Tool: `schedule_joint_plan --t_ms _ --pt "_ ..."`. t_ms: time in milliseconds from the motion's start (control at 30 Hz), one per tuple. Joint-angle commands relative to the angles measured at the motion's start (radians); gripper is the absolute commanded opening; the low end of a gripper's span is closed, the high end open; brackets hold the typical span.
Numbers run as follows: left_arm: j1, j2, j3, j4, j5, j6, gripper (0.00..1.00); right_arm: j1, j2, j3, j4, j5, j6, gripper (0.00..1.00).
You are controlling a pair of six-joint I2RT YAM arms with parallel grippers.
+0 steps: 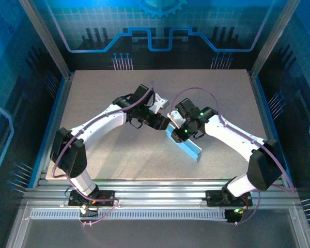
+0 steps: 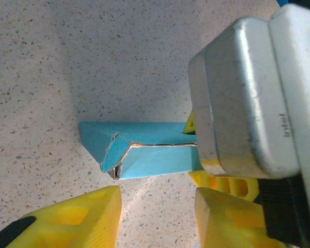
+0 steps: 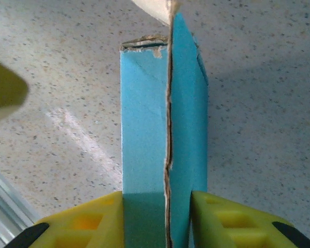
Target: Fold the paper box
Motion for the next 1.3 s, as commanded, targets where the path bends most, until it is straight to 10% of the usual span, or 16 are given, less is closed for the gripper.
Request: schedule_joint_plan --t_ms 0,600,1267 --pt "0.003 -0.051 -0.019 0.009 -0.005 -0.029 0.43 -0.002 0.021 0.018 -0.006 -0.092 -0.008 0.37" --pt "0.018 0.0 0.002 -0.004 0.0 0.061 0.42 0.032 0.048 0.049 -0.038 -0.015 -0.042 0.54" --pt "0.018 0.04 0.034 -0.004 -0.077 0.179 0.36 0.039 0.017 0.001 -0.023 0.012 -0.014 0.51"
